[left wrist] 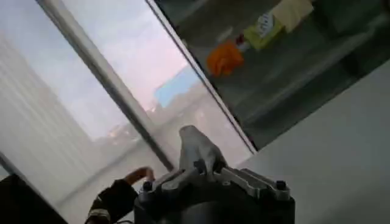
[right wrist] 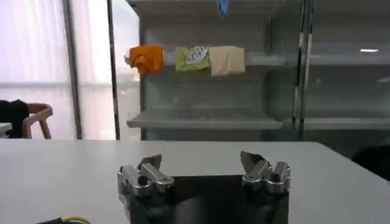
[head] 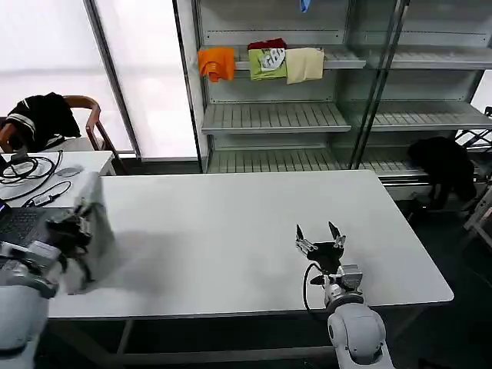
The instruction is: Fold and organize the clothes.
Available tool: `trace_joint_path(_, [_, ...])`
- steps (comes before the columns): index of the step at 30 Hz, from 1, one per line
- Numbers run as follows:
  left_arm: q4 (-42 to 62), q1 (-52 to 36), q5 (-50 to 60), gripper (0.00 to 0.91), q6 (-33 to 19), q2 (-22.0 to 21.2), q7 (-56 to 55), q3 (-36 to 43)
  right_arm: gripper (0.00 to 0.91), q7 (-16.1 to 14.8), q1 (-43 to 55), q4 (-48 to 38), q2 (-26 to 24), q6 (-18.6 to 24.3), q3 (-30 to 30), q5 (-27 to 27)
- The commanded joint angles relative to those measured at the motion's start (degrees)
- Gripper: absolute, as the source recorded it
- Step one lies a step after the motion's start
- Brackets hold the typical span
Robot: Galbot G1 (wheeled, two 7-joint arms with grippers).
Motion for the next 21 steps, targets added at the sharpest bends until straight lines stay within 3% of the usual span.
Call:
trace_joint_path(1, [5.7,1.94,18.55,0.02,-3.33,-19.22,-4.94,29.59,0.907,0.56,0.28,0.48,-0.27,-4.18,-0.58,-2.57])
trace_joint_path(8, [5.12,-1.76,6.25,0.02,-1.1,-19.78,-7.64,35.19,0.907,0.37,1.26,0.29,-0.11,-4.83,-1.12,-2.67])
trace_joint_path(9, [5.2,-1.96,4.89,0.03,-0.89,-19.73,-7.76,35.43,0.907,0.38,1.43,0.15,-0.03,-4.85,-1.25,-2.67])
trace_joint_path(10, [5.32,-1.92,4.05,0.101,-0.76,-19.79,-7.83,35.76,0.907,0.32,1.73,-0.07,0.05,-4.96,-1.46,-2.68])
trace_joint_path(11, [5.18,-1.47,2.5,0.907,-0.61,-19.77,-7.8,36.22,0.907,0.12,2.07,-0.35,0.23,-5.16,-1.78,-2.7])
trace_joint_path(16, [2.95,0.21,-1.87,0.907,-2.47,-19.44,-8.31,36.37,0.907,-1.6,3.3,-1.05,0.81,-7.4,-3.69,-0.62])
trace_joint_path(19, [-0.63,-0.07,-5.69,0.907,-4.79,-18.97,-10.19,36.46,0.907,-2.52,5.26,-2.31,1.87,-12.2,-5.27,8.08])
trace_joint_path(21, [-5.35,-0.09,-9.72,0.907,-4.9,-18.67,-11.36,36.17,0.907,-2.96,6.56,-3.87,2.32,-12.4,-6.87,12.19])
